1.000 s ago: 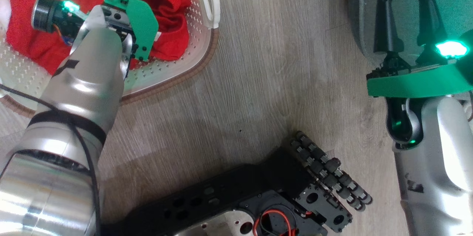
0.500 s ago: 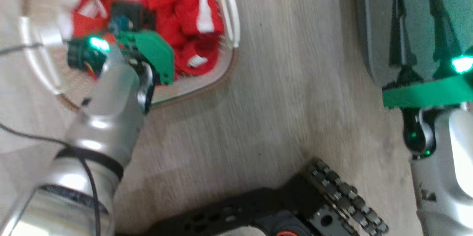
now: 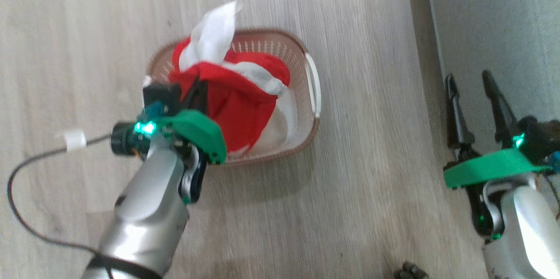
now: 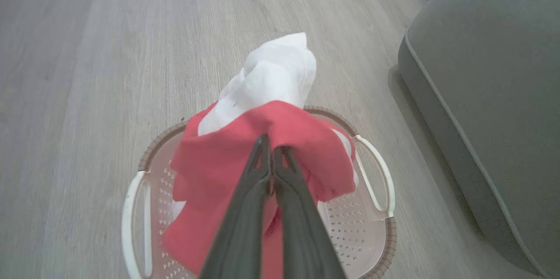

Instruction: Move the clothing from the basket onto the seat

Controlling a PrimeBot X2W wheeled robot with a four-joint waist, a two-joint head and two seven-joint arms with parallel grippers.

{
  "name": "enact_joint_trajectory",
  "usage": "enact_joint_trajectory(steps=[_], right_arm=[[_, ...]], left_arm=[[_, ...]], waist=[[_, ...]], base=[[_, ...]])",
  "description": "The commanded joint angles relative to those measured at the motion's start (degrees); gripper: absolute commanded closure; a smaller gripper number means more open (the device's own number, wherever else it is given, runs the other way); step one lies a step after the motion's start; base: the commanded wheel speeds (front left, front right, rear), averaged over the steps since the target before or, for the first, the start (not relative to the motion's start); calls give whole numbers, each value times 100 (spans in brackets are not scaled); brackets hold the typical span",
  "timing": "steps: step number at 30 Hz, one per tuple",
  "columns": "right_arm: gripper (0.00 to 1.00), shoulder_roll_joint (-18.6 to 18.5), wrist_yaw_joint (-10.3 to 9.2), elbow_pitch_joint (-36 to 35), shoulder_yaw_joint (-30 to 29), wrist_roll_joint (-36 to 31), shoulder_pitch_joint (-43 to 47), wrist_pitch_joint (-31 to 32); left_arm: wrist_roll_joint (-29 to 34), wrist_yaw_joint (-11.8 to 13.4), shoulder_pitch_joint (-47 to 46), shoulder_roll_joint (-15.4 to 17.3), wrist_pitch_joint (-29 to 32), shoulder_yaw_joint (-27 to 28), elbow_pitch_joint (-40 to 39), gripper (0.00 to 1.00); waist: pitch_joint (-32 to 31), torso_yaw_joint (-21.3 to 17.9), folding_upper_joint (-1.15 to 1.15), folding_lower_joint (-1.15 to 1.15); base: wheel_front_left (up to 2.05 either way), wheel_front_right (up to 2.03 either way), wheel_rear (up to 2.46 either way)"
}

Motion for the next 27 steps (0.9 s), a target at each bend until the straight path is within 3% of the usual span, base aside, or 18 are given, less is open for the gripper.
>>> enact_joint_trajectory(steps=[1,10,18,27], right_arm=[[0,-95,-1,-86,123,-36,222,-36],[0,-68,-1,89,117,-86,672,-36],[0,-129,-1,276,180,-211,999,-36],[0,-145,-1,304,221,-245,1147,-36]], left_arm=[[50,22,233,122,-79,255,-373,100],[82,73,1302,205,-79,769,-1266,100],[42,91,1959,278,-79,1141,-1583,100],[53,90,2212,251,-80,1242,-1710,100]], waist=[[-762,335,0,1],[-1628,351,0,1],[-2241,292,0,1],[-2467,273,0,1]], base=[[0,0,0],[0,0,0],[0,0,0],[0,0,0]])
